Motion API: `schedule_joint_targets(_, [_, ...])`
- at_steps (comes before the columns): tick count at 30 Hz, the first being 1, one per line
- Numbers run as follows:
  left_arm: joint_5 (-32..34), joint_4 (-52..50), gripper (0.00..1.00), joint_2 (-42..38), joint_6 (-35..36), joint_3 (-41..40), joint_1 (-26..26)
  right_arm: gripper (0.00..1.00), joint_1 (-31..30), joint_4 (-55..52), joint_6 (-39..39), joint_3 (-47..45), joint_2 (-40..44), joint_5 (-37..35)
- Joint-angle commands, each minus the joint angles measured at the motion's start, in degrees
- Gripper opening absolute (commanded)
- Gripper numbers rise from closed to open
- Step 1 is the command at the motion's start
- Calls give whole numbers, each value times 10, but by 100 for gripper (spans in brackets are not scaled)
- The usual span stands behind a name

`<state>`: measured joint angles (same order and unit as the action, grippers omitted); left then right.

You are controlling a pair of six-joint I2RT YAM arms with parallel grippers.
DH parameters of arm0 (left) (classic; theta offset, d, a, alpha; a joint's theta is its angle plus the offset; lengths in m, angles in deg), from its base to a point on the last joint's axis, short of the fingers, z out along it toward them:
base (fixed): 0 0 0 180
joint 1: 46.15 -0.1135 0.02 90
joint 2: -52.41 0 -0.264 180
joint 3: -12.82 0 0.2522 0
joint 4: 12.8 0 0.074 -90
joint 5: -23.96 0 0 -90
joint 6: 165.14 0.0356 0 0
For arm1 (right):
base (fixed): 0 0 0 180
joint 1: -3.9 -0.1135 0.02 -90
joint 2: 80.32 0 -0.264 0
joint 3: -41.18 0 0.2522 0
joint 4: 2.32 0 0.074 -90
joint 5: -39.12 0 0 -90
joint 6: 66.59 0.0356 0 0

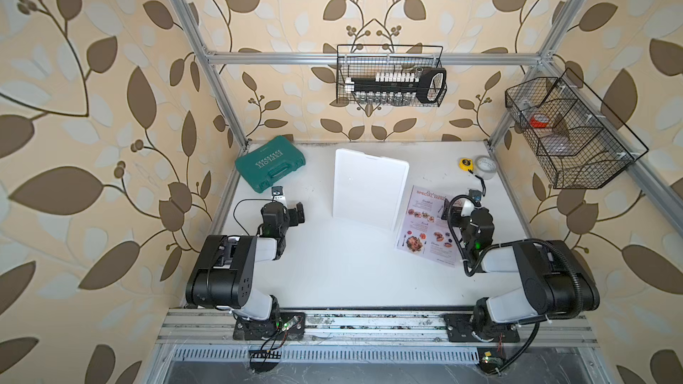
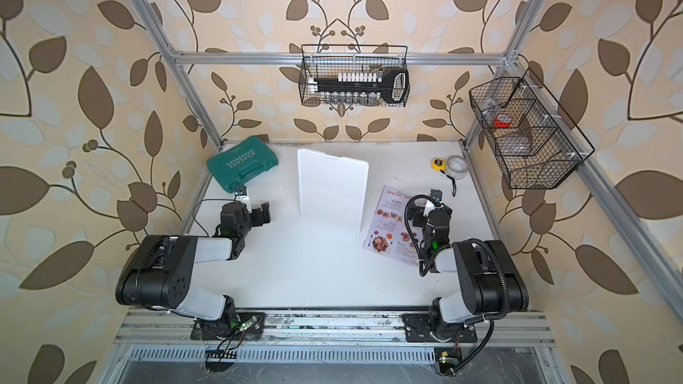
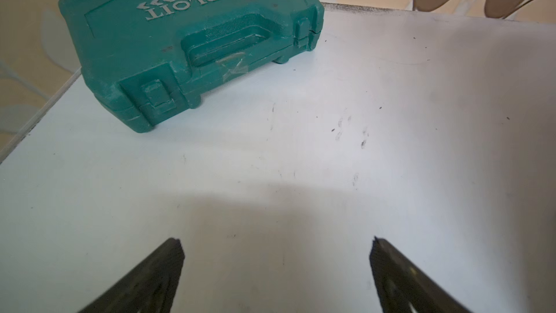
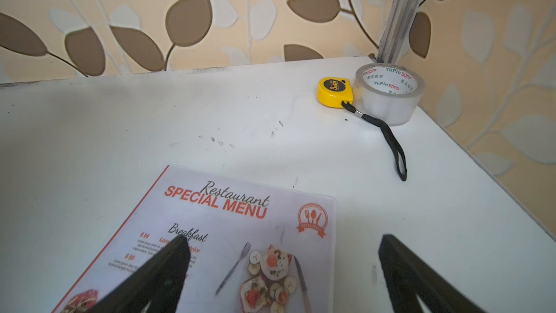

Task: Insert the menus into the narrow rack
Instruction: Pick up the menu from the center of the board.

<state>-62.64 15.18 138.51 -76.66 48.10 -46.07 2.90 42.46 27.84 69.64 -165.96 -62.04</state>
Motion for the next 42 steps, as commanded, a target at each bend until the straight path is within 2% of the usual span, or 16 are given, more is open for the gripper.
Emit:
schedule_joint_targets(1, [-3,7,99,-6,9,5,6,99,-2,7,-4,11,-3,-7])
schedule_joint_targets(23, [-9,-3,99,-4,7,10,3,99,-1,9,-4,10,-1,-8])
schedule_joint_targets(25, [-2,-4,99,-17,7,10,4,99,-3,-2,0,16,6,-27])
schedule_joint_targets(28, [19,-163,99,-77,-2,78,4,99,-2,-200,16,97,65,-58])
schedule_joint_targets(31, [21,-288,99,-108,-7,146,5,99,-2,-337,47,172,93,-98])
schedule_joint_targets(35, [26,-403,99,-152,-93,200,7,99,-2,-561,140,282,107,-132])
schedule_joint_targets(39, [-33,-563,99,-184,-180,250,24,99,-1,-770,228,361,106,-108])
schedule_joint_targets(42, [-104,-608,99,-209,-225,239,59,99,3,-857,279,360,112,-56])
